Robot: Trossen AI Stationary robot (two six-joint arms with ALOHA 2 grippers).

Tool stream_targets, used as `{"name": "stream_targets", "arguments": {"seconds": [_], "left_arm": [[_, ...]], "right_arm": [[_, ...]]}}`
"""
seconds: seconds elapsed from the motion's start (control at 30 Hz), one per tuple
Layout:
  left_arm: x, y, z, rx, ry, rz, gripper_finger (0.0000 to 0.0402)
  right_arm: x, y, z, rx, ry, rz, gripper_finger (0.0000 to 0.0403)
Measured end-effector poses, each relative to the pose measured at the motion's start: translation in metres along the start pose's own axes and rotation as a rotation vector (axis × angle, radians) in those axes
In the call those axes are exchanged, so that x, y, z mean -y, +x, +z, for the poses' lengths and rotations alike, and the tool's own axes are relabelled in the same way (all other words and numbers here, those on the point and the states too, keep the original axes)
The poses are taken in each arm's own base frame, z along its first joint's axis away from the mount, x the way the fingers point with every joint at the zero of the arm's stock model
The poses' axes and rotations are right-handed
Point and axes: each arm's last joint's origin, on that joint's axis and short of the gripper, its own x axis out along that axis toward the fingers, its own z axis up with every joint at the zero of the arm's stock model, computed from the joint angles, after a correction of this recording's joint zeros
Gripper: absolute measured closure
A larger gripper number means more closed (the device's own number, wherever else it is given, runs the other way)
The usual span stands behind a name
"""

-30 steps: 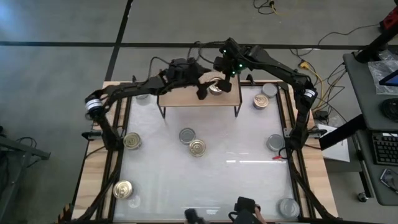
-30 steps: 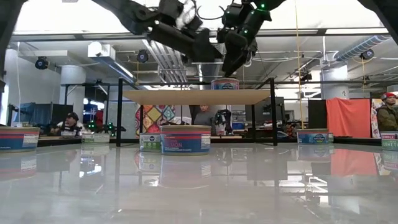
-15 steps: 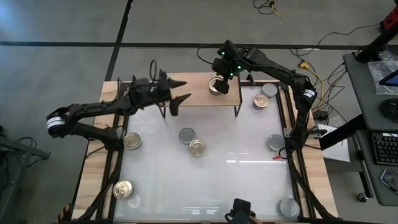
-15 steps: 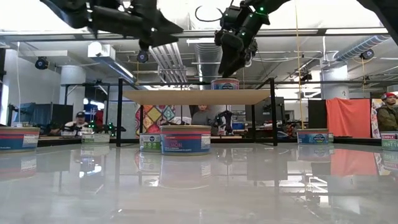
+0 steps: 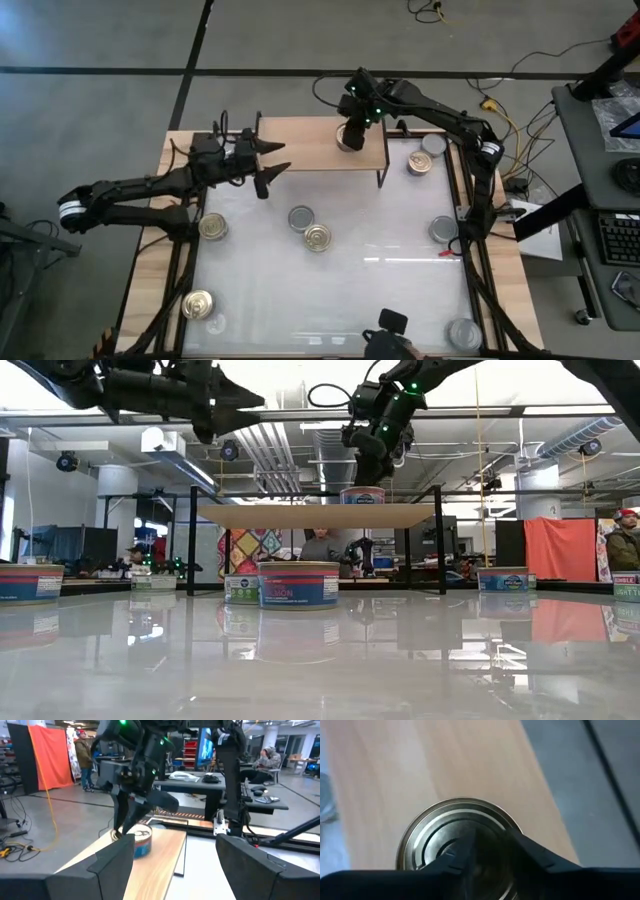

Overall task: Stack canned seafood by type on shelf
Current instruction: Put the blue-pink tuna can on the shelf

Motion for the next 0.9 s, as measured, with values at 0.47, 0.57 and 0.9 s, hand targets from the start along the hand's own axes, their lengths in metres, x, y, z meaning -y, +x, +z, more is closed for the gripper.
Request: {"name": "stream_targets", "arguments": {"seconds": [0.47,0.57,0.9], "left_arm": [[0.004,0.002,-0.011,-0.047,0.039,-0.024,0.0137],[0.009,0.002,-0.012,-0.049,0.045,-0.045,0.0137],[0.028,0.002,-0.015,-0.083,0.086,-0.134,0.0137]], "right_arm": [[0.0,-0.015,-0.004,-0.039,0.05,-0.061,0.0315],[0.0,-0.022,-0.002,-0.022,0.04,-0.067,0.0305],[-0.006,-0.028,-0.008,-0.101,0.02,-0.032,0.0284]]}}
